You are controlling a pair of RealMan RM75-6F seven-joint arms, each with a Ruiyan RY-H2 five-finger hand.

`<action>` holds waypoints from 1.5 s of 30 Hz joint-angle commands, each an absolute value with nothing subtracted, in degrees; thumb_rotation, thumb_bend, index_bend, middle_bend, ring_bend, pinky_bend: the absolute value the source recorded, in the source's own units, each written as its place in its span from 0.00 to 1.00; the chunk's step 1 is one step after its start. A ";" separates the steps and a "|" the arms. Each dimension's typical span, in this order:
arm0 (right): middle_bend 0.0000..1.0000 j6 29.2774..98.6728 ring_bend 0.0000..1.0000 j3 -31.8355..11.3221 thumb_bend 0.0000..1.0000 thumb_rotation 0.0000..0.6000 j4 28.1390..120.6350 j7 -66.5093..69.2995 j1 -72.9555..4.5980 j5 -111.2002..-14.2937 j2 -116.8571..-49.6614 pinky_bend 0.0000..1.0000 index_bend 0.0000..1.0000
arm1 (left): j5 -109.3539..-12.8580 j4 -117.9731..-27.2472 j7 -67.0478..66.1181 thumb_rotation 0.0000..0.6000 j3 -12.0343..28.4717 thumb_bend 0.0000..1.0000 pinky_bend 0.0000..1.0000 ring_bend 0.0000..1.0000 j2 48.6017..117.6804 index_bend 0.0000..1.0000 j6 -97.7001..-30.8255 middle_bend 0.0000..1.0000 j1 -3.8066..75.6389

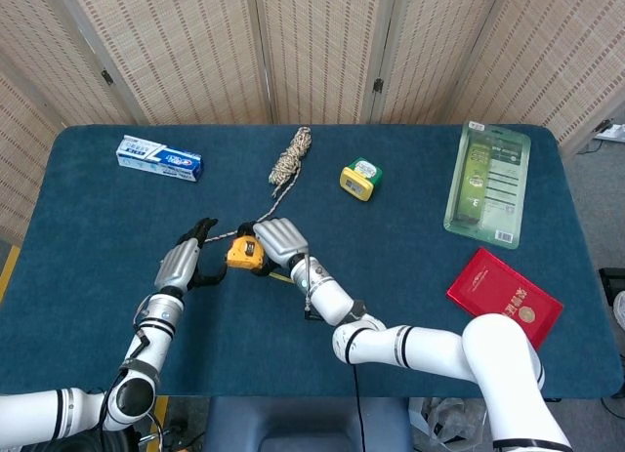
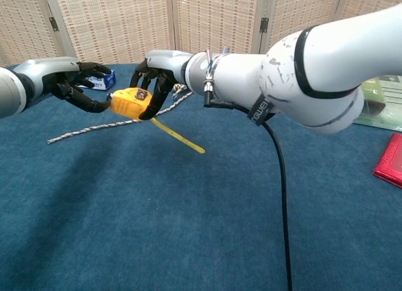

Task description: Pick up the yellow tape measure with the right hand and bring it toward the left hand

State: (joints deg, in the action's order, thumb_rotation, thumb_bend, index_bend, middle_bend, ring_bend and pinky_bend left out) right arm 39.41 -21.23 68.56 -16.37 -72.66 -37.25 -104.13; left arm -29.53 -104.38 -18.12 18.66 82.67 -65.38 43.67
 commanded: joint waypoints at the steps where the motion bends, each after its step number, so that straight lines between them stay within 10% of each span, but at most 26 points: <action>1: 0.50 39.18 0.36 -21.03 0.27 1.00 68.64 -16.00 -72.46 -37.37 -103.96 0.25 0.54 | -29.14 -104.57 -18.28 1.00 18.85 0.46 0.00 0.00 82.65 0.00 -65.31 0.00 43.88; 15: 0.50 38.87 0.36 -20.22 0.27 1.00 69.78 -15.46 -72.32 -38.05 -102.85 0.25 0.54 | -27.80 -103.97 -18.42 1.00 19.64 0.51 0.00 0.00 82.77 0.02 -66.06 0.00 44.23; 29: 0.50 39.36 0.37 -19.52 0.27 1.00 70.06 -16.23 -72.60 -37.10 -102.11 0.25 0.54 | -27.32 -103.68 -15.82 1.00 20.16 0.53 0.00 0.00 81.28 0.43 -64.37 0.00 43.06; 45: 0.50 39.80 0.37 -18.73 0.27 1.00 70.95 -17.44 -72.87 -35.56 -101.18 0.25 0.54 | -28.53 -102.89 -12.51 1.00 20.70 0.59 0.00 0.03 81.14 0.64 -64.27 0.11 41.87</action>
State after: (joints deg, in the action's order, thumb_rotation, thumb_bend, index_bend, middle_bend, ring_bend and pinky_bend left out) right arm 39.78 -18.76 70.92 -17.42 -72.88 -35.60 -101.21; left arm -28.42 -103.00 -12.57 20.68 81.08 -64.13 41.93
